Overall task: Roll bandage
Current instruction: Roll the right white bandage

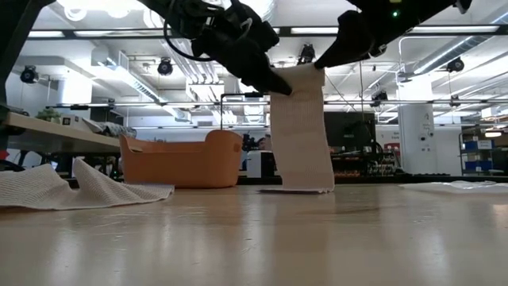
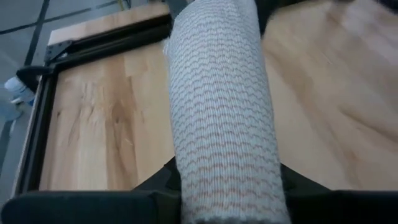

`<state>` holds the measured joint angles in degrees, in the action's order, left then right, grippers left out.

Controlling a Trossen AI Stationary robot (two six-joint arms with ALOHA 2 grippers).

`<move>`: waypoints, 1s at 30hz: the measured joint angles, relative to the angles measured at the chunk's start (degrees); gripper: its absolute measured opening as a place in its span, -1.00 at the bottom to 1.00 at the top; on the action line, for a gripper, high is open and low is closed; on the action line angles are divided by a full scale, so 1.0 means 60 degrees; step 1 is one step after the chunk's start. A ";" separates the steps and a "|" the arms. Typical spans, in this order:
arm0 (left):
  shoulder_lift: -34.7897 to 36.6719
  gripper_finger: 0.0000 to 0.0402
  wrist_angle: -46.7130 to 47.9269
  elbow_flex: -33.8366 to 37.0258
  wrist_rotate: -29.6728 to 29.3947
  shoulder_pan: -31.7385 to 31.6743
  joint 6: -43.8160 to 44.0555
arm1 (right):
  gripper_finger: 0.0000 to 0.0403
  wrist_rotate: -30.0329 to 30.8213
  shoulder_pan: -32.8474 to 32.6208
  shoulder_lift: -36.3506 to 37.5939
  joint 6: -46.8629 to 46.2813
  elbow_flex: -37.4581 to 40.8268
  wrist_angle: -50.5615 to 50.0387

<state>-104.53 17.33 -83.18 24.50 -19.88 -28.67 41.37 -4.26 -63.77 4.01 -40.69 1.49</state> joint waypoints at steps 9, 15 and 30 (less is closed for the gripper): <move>-0.0004 -0.55 0.0193 0.0011 -0.0458 0.0042 -0.0076 | 0.20 -0.0919 0.0062 0.0434 -0.0071 -0.0018 0.0175; -0.0004 -0.55 0.0163 0.0011 -0.0464 0.0243 -0.0545 | 0.08 -0.0924 0.0514 -0.0051 -0.0499 -0.0018 0.0560; 0.0261 -0.55 0.0295 0.0011 -0.0461 0.0503 -0.0735 | -0.23 -0.0880 0.0625 0.0112 0.0202 -0.0046 -0.0554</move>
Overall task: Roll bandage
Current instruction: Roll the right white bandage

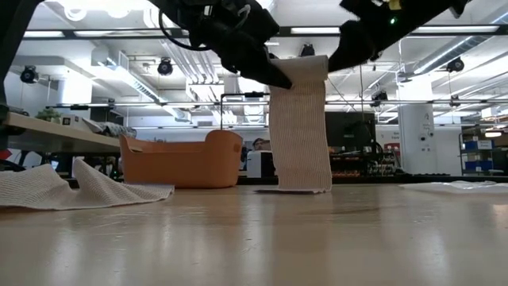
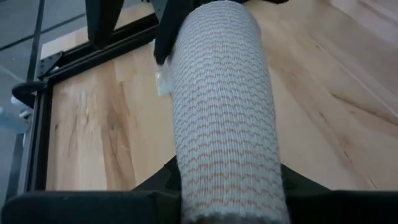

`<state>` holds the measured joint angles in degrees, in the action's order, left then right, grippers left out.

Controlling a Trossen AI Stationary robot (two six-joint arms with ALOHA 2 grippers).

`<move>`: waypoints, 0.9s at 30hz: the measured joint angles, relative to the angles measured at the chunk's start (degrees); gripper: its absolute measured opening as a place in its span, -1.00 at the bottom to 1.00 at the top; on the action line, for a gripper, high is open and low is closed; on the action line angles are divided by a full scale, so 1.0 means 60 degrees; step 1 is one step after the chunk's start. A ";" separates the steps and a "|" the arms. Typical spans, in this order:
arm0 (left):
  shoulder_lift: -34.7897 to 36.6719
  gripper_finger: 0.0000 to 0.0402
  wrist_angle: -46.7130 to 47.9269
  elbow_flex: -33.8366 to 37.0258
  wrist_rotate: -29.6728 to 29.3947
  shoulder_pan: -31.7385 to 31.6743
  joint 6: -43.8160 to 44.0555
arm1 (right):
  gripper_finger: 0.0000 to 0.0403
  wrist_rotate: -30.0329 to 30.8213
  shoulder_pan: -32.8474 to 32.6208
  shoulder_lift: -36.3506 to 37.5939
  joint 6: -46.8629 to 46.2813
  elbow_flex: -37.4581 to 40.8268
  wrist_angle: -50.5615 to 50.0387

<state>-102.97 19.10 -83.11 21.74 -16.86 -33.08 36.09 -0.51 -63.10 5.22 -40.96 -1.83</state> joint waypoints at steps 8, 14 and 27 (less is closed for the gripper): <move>0.0343 -0.55 0.0246 0.0004 -0.0036 -0.0047 0.0056 | -0.18 -0.0042 -0.0772 0.1252 0.2496 -0.0318 -0.0542; 0.0439 -0.55 0.0026 0.0009 -0.0038 -0.0076 0.0033 | -0.09 -0.1498 -0.0977 0.1585 0.1388 -0.0221 0.0312; 0.0439 -0.60 -0.1180 0.0102 -0.0964 0.0187 -0.1435 | 0.44 -0.2118 -0.0152 0.1713 -0.4790 0.1242 0.2248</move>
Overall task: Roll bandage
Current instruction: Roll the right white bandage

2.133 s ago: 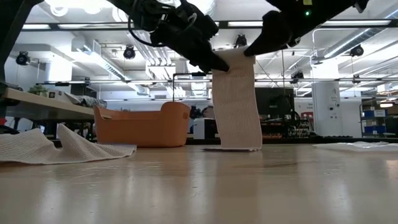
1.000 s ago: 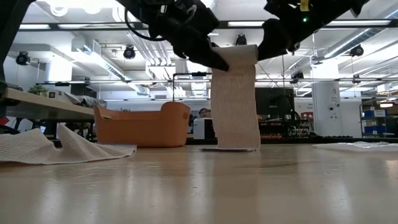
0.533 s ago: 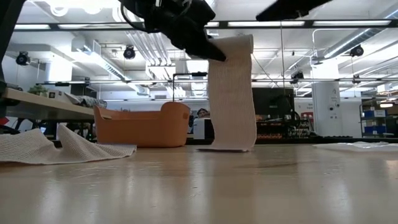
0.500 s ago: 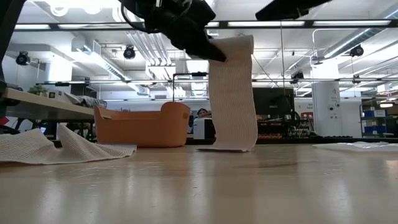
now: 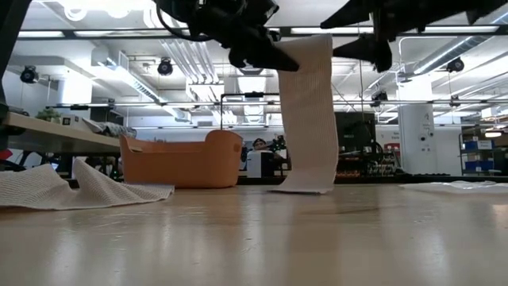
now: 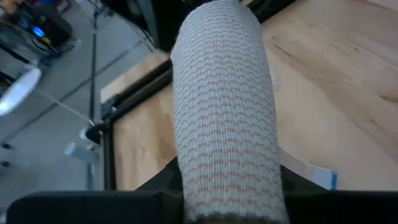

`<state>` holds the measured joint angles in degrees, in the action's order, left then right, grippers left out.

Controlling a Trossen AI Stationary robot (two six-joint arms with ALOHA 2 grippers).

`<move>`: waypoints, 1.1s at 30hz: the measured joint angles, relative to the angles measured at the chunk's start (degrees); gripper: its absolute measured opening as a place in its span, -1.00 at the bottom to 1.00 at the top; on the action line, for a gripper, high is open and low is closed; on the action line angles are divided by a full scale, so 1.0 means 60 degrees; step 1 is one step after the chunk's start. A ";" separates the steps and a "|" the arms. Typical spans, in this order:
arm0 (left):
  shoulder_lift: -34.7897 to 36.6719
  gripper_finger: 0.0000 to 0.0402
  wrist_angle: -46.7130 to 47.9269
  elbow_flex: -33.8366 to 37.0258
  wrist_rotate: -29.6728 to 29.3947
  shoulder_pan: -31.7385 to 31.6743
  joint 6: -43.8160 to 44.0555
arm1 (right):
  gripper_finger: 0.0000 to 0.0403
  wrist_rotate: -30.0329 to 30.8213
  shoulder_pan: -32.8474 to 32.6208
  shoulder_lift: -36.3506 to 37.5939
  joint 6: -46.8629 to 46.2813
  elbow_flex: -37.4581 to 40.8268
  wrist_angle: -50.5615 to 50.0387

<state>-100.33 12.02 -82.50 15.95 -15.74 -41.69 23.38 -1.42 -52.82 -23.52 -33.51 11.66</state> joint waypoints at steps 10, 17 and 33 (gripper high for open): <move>-0.0011 -0.60 -0.2365 0.1130 -0.0070 -0.0066 -0.0862 | 0.50 -0.3021 0.2053 -0.0170 -0.2534 0.0968 0.1896; -0.0018 -0.58 -0.3973 0.1697 -0.0079 -0.0487 -0.1297 | 0.54 -0.3946 0.2840 -0.0427 -0.3028 0.0962 0.2582; -0.0120 -0.58 -0.4418 0.1726 -0.0089 -0.0627 -0.2219 | 0.54 -0.3986 0.3373 -0.0425 -0.2229 0.0960 0.2406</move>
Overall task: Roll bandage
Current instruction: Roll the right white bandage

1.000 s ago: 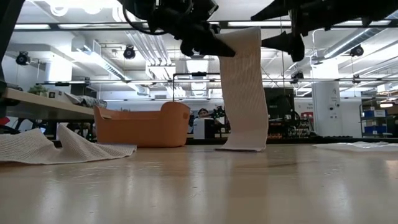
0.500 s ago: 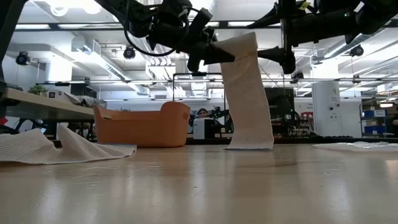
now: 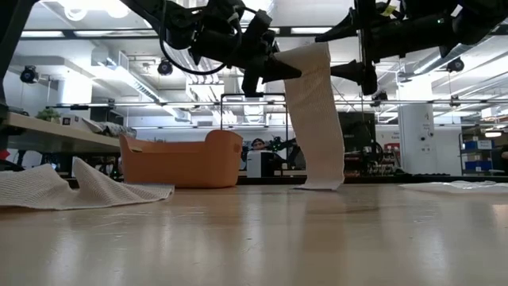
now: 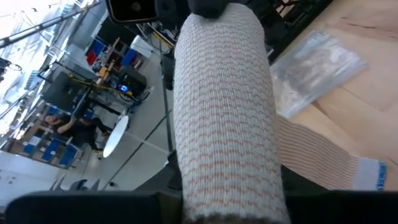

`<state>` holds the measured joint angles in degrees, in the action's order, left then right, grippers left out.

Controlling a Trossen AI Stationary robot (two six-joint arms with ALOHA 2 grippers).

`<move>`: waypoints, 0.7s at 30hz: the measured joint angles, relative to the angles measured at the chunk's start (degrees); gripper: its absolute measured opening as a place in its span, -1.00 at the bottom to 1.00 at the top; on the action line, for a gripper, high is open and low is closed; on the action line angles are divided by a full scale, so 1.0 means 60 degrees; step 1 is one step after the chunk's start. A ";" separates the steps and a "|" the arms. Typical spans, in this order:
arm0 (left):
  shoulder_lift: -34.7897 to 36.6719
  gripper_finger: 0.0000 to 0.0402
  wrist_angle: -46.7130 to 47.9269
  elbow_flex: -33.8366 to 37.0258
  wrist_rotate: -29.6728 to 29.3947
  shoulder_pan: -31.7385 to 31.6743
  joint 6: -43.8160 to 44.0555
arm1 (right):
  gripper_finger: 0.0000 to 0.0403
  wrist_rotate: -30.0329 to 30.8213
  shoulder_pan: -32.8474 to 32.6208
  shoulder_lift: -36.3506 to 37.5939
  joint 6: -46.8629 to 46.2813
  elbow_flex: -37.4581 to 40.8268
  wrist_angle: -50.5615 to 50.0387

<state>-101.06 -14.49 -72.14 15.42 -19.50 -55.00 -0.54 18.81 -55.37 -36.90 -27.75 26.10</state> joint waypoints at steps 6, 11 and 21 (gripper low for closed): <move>0.0000 -0.58 -0.0050 -0.0062 0.0004 0.0053 -0.0587 | 0.52 -0.0171 -0.0023 -0.0024 -0.0664 -0.0254 -0.0027; 0.0000 -0.58 -0.0042 -0.0056 0.0004 0.0057 -0.1300 | 0.53 -0.0171 -0.0030 -0.0353 -0.0922 -0.0550 -0.0027; 0.0000 -0.58 -0.0144 -0.0040 -0.0191 -0.0027 -0.2220 | 0.48 -0.0295 -0.0030 -0.1323 -0.1167 -0.0989 0.0064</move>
<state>-101.06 -15.36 -72.38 14.27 -19.66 -68.32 -2.30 18.63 -63.32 -43.90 -33.68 26.48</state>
